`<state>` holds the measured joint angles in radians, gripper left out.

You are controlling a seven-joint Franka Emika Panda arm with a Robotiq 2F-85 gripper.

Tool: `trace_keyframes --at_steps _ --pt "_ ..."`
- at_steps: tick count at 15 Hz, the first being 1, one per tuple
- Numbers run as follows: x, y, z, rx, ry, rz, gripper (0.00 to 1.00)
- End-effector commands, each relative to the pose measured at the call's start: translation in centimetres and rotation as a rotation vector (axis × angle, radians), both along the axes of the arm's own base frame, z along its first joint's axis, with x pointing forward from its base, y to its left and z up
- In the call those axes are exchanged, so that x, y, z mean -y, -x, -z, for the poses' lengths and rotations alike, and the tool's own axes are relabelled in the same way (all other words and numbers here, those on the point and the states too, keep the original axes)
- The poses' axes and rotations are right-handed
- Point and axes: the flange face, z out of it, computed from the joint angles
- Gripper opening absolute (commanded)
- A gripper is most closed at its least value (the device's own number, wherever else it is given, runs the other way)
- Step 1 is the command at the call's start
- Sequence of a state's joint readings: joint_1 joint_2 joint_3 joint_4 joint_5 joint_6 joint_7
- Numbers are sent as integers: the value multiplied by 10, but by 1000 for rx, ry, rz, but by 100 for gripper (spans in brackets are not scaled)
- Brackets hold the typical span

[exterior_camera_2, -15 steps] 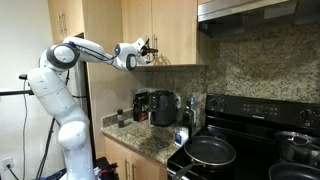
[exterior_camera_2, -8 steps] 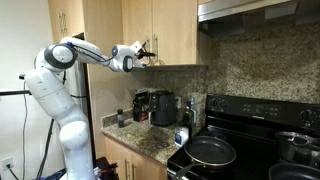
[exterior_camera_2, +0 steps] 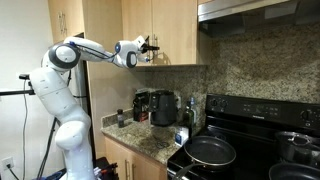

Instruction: Open the right cabinet door and then open the drawer of the air fryer

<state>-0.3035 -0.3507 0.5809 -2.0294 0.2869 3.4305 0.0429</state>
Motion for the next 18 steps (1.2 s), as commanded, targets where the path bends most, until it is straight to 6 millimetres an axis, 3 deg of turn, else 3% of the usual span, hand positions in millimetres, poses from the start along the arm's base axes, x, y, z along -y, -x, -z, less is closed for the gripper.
trace_keyframes --at_steps 1,5,6,7,13,17,18 --pt "0 -2 -3 5 -4 2 100" --pt "1 -19 10 -21 14 10 100" --pt "1 -20 13 -22 20 14 77" --pt "-1 -23 16 -30 24 10 74" --pt "-15 -26 28 -43 47 -10 30" --pt "-10 -26 28 -31 61 9 2" --pt "-4 -27 28 -30 62 20 2"
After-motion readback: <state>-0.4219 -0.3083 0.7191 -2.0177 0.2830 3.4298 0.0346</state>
